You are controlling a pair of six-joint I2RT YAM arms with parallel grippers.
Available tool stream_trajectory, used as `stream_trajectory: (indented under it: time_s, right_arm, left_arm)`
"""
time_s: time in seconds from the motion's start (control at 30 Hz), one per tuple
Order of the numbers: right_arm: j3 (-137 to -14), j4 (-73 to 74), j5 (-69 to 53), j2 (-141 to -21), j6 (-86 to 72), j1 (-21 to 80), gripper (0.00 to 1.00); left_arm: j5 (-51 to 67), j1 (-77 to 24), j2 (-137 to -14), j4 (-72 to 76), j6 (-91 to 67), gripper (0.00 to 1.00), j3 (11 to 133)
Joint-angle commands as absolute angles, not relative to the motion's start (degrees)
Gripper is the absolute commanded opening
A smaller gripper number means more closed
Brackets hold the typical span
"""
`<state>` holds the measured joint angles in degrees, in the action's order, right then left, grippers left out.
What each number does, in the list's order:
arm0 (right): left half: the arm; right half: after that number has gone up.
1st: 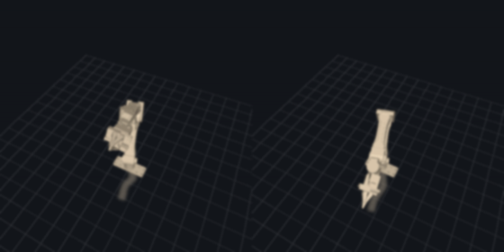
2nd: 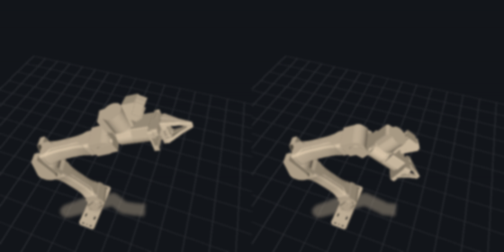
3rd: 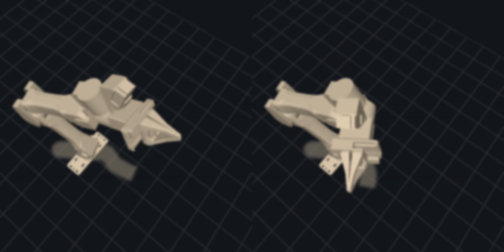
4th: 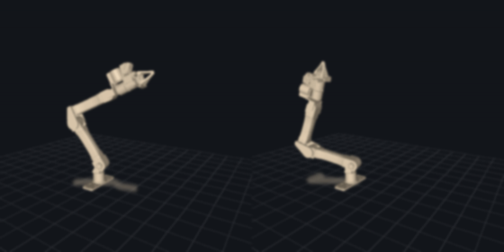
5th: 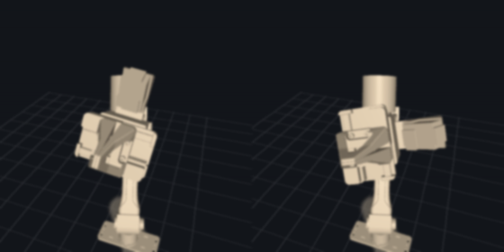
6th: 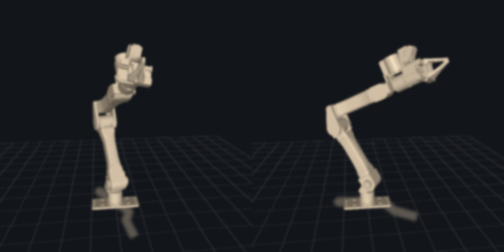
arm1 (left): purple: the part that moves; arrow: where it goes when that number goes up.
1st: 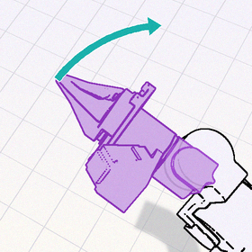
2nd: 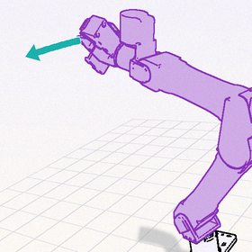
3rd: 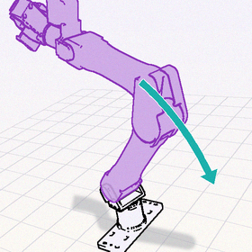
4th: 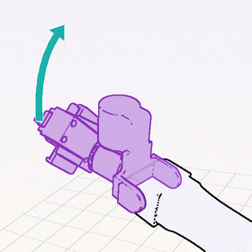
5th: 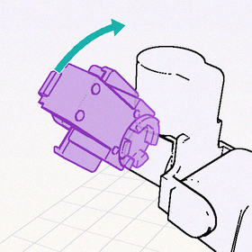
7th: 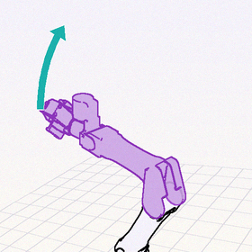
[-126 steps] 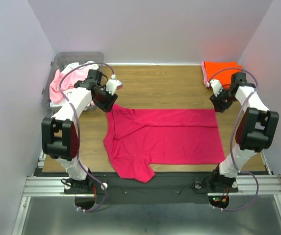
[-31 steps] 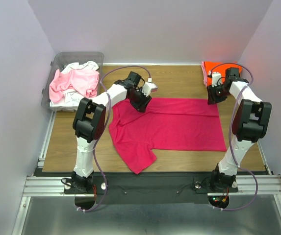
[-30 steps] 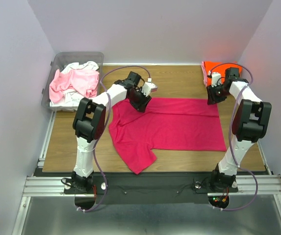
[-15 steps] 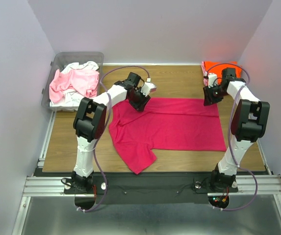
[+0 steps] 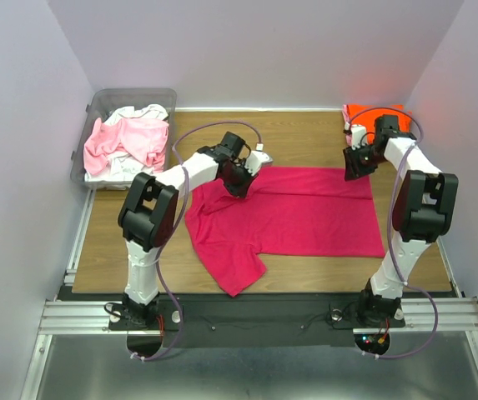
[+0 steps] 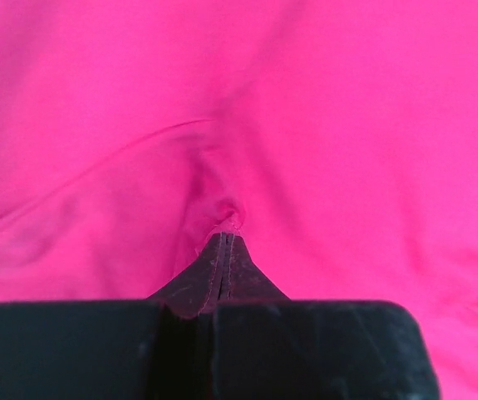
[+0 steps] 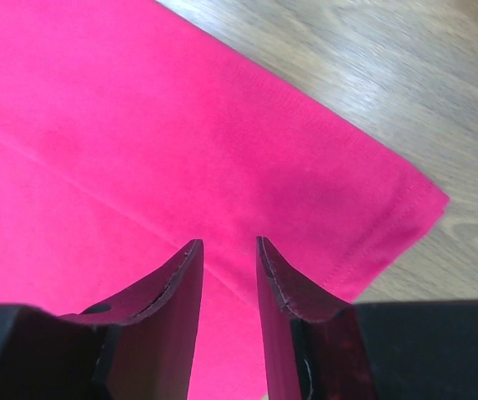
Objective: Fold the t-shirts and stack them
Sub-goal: Fold the tshirt
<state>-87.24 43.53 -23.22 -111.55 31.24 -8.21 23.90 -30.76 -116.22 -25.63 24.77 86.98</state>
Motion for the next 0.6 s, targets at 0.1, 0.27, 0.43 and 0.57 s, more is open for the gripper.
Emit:
stream_trajectory:
  time_s: [0.1,0.27,0.43,0.57]
  right_arm:
    - [-87.6,44.7,-25.4,-107.8,31.3,-5.9,0.37]
    - [-87.0,45.4,-26.2,-107.0,31.7,-3.4,0.38]
    - [-86.1,46.3,-28.5,-105.9,32.0,-0.2,0.38]
    - [-84.6,46.2,-29.9,-105.4,30.9,5.6,0.38]
  left_arm:
    - [27.8,-37.1,-109.0,-26.4,24.7,0.00,84.1]
    - [30.4,-38.7,-108.2,-28.1,25.6,0.40,83.6]
    - [31.4,-33.3,-101.5,-29.1,26.9,0.50,80.1]
    - [31.2,-25.9,-96.9,-27.6,25.4,0.49,78.3]
